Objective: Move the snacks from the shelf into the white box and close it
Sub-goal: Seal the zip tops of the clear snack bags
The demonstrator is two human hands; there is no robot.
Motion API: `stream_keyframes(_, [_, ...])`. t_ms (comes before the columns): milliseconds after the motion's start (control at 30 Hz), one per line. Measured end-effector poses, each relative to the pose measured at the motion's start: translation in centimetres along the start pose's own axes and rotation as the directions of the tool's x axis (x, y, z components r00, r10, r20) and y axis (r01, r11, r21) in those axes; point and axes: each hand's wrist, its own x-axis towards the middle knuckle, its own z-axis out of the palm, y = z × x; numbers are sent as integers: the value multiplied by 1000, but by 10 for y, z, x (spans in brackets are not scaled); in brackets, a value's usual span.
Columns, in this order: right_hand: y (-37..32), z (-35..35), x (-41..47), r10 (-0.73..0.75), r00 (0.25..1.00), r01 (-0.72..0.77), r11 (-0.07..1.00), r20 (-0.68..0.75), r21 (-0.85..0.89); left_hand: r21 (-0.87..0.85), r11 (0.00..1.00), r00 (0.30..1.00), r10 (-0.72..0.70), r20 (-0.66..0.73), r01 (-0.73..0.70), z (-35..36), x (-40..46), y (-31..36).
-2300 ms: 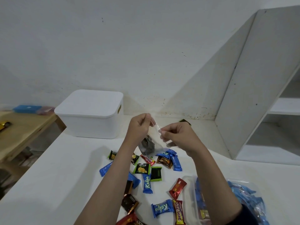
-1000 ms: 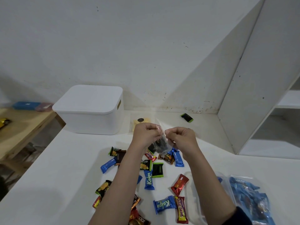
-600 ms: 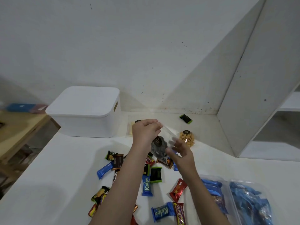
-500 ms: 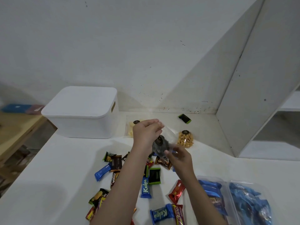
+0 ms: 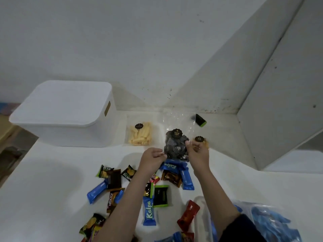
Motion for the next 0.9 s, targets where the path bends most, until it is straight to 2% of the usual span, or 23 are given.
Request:
stream_keyframes(100, [1,10,18,44,998,-46,997,-39,-59,43,999,995,13,-103,-9,10,26,-3])
stream_keyframes(267, [8,25,47,81,997,-76,966,10,-247,113,993,982,10,-190,12,19,68,-11])
stream_keyframes(367, [8,30,57,110,992,-87,941,55,-326,172,985,982,18,-188,14,23,81,-17])
stream_keyframes(600, [6,31,43,70,984,-6,934,166,-358,191,982,997,25,-80,-9,32,72,-11])
stream_keyframes(900, [-24,40,-16,11,981,61,931,196,-360,116,985,983,138,-124,-124,0,20,2])
